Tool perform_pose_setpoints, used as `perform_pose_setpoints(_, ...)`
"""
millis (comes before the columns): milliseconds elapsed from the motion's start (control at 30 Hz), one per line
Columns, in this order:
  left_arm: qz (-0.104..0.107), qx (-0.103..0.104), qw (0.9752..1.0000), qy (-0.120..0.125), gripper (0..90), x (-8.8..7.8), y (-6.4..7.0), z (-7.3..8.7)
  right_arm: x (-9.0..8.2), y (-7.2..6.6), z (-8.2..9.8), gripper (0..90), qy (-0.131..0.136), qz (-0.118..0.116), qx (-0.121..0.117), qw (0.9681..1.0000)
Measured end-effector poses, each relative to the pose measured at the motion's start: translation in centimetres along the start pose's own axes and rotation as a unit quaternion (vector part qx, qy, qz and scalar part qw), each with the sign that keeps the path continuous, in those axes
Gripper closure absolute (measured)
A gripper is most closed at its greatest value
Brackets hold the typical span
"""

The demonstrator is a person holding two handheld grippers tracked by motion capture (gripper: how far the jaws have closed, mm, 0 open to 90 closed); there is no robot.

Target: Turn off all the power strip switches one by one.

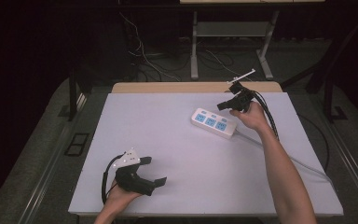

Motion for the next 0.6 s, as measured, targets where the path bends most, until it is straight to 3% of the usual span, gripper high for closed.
perform_pose_setpoints(600,0.000,-0.001,1.0000,0.001,0.0,0.0,-0.1,0.0,2.3,0.3,-0.1,90.0,-0.018,-0.007,0.010,0.9998)
Point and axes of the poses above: each handheld gripper's, and its own axes: x roughly forward along the jaws, z roughly out of its underside, y roughly to its right, the point moved 10 cm from there along x, roughly forward along the jaws, and after that the axes turned 14 degrees about -y, right-handed, at the moved point
